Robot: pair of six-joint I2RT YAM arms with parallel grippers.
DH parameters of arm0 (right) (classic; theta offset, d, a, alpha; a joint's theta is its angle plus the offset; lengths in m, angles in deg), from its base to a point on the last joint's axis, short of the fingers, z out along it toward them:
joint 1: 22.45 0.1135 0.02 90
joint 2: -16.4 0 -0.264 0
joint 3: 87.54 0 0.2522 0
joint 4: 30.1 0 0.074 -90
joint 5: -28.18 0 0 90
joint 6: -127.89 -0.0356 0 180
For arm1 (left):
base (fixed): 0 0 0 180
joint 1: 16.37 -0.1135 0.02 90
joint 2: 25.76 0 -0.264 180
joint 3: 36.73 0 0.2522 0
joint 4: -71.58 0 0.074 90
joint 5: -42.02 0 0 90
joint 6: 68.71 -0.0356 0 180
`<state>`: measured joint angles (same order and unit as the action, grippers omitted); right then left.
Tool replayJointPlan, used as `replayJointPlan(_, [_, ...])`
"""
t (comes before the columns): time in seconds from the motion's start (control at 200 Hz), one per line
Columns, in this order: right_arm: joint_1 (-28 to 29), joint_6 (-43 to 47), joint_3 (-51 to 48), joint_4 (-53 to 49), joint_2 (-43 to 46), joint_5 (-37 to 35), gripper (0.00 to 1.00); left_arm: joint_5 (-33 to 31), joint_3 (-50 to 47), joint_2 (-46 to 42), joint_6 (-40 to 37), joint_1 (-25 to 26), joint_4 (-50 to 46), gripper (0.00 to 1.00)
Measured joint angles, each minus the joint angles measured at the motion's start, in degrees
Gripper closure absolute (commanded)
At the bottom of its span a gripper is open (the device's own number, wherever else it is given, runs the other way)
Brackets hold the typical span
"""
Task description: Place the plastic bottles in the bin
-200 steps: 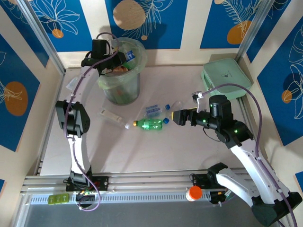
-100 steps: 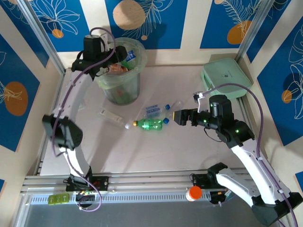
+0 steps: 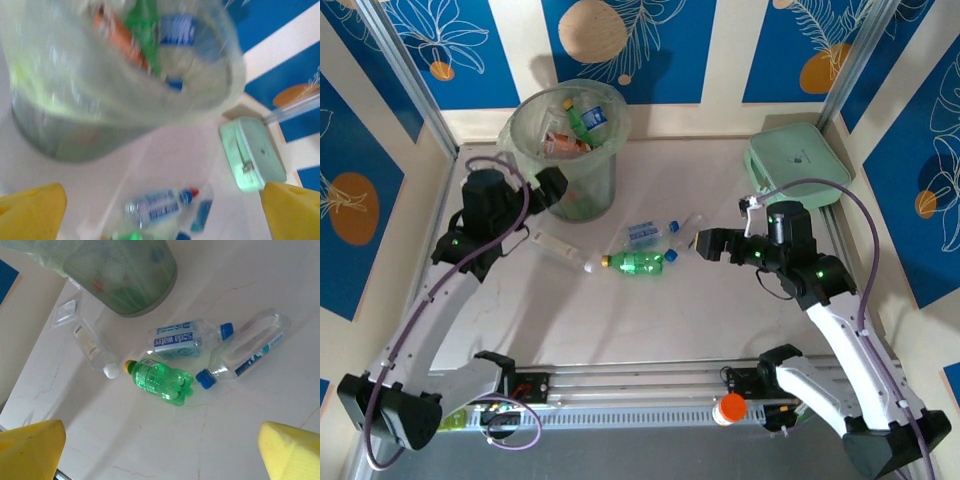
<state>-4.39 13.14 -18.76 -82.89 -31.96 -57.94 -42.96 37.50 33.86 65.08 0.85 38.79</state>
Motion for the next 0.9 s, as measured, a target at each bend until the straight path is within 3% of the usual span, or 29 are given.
replayJointPlan(0.155, [-0.35,-1.75,-0.33,-0.50,-2.82,1.03,0.01,3.76,-7.85,-7.74,2.62,-0.39,-2.03,0.01])
replayJointPlan(0.25, [-0.28,-3.13,-0.28,-1.16,-5.33,0.63,0.00,2.58,-13.16,-13.79,4.39,-0.96,-4.92,0.01])
replayJointPlan(0.38, [-0.11,-5.16,-0.28,-1.51,-7.43,-0.83,0.00,-1.66,-14.51,-13.68,8.22,-1.36,-9.86,0.01])
replayJointPlan(0.485, [-0.02,-6.54,-0.26,-1.62,-8.48,-2.10,0.01,-5.64,-14.12,-8.17,14.97,-1.42,-14.21,0.01])
replayJointPlan(0.685, [-0.02,-8.37,-0.26,-1.75,-9.70,-2.67,0.01,-7.87,-4.33,14.25,23.80,-1.46,-23.63,0.01])
replayJointPlan(0.9, [0.09,-9.18,-0.26,-1.70,-9.70,-2.62,0.01,-9.79,-1.46,23.43,28.30,-2.01,-23.39,0.01])
